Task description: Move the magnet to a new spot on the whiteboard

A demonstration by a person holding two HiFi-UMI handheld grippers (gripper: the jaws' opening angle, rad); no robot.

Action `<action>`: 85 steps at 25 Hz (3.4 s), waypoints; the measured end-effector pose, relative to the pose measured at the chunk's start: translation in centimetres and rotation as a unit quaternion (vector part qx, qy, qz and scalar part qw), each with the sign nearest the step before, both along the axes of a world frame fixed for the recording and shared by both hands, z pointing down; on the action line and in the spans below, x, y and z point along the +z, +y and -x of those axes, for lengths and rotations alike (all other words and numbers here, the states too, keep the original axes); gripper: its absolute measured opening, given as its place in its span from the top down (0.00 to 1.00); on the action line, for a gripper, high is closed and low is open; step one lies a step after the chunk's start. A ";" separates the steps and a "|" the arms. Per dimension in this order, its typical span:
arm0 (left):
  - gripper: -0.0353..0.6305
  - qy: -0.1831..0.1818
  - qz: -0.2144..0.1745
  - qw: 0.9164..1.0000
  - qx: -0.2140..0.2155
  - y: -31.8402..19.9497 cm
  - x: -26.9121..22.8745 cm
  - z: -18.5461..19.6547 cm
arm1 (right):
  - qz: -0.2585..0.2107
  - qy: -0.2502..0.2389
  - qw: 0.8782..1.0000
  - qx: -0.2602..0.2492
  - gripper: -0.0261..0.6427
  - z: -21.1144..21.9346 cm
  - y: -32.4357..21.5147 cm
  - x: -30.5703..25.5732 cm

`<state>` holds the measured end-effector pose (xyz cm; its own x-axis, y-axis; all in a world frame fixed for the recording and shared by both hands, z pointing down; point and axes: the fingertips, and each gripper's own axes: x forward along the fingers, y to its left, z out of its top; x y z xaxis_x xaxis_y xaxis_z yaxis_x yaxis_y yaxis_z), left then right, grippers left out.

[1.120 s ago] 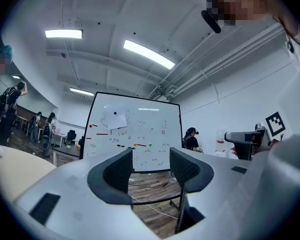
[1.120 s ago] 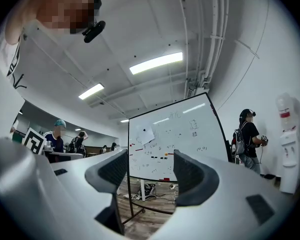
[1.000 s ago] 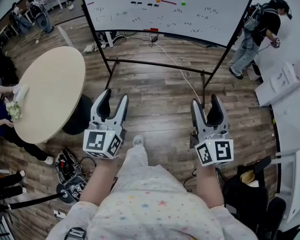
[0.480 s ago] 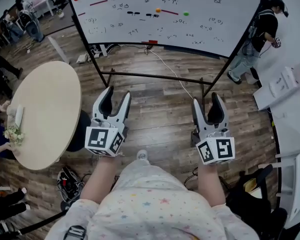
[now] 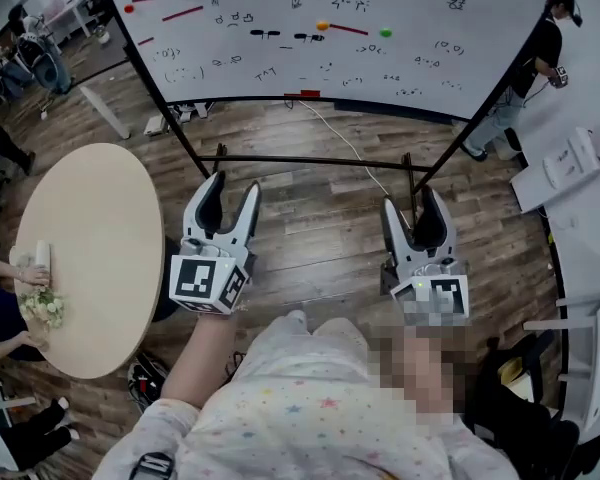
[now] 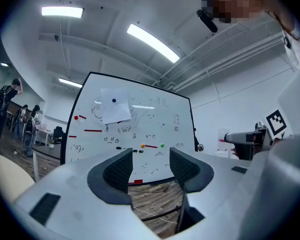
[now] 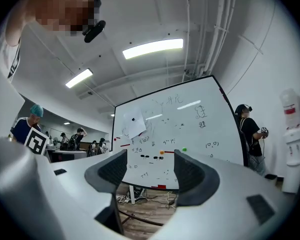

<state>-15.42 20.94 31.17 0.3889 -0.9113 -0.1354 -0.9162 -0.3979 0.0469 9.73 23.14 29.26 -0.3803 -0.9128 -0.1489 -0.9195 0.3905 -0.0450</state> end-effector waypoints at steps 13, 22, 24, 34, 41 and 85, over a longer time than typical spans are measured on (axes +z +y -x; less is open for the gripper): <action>0.63 0.014 0.010 0.999 -0.032 -10.5 1.4 -0.3 | 0.001 0.006 1.000 -0.028 0.55 -0.5 -12.3 0.4; 0.63 0.015 -0.004 0.998 -0.055 -18.8 0.5 -3.1 | -0.010 0.006 0.999 -0.053 0.55 -3.0 -22.1 -0.7; 0.63 0.017 0.000 0.998 -0.061 -19.8 0.8 -3.7 | -0.003 0.004 0.998 -0.063 0.55 -3.3 -23.5 -0.2; 0.63 0.017 0.005 0.997 -0.070 -25.6 1.3 -2.8 | 0.007 0.005 0.997 -0.071 0.55 -1.9 -30.0 0.8; 0.63 0.014 0.005 0.999 -0.039 -33.2 1.4 0.3 | -0.002 0.001 1.000 -0.028 0.55 0.6 -35.7 0.4; 0.63 0.007 -0.003 1.000 0.014 -45.1 1.1 -3.3 | 0.006 0.019 0.998 0.060 0.57 -1.2 -46.1 1.0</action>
